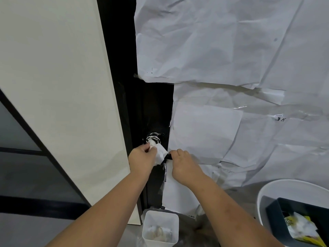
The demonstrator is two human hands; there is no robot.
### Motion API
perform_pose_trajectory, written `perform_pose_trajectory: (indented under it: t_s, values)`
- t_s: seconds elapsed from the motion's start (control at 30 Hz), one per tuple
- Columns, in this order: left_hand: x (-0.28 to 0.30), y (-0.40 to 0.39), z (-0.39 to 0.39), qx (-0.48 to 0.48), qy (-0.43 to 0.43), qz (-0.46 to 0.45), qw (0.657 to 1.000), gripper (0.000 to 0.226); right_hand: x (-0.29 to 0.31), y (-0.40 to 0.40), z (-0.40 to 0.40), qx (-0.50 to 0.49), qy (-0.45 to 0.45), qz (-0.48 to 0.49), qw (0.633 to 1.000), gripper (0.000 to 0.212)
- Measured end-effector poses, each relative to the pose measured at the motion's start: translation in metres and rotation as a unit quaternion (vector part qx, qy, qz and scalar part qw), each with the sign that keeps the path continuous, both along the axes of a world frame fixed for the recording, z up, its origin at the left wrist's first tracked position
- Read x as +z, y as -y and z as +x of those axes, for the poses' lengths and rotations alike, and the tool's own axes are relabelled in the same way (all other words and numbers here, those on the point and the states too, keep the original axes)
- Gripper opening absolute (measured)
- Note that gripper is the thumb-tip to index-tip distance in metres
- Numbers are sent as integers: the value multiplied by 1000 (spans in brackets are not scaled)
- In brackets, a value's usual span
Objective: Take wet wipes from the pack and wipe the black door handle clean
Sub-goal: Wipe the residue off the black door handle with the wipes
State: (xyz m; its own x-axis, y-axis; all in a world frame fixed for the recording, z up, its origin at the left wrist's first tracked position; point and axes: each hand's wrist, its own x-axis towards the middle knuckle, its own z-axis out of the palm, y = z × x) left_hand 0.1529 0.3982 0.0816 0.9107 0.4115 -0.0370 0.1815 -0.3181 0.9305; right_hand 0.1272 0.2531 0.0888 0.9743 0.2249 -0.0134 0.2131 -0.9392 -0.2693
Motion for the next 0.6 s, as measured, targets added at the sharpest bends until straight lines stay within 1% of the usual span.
perform_pose_trajectory:
  t_s: [0.07,0.3,0.5,0.6]
  values:
    - [2,1,1,12,-3,20,1000,33,-2,-2,0,0,6,-7,1000,45]
    - [12,7,12,38,-28,36,998,23,-1,-4,-3,-9,7,-6,1000,45]
    - [14,9,15,58,-40,14,997,23,-1,-2,-5,-11,6,-6,1000,50]
    - [13,8,15,70,-55,-23,996,24,0,-1,-6,-14,2,-6,1000,53]
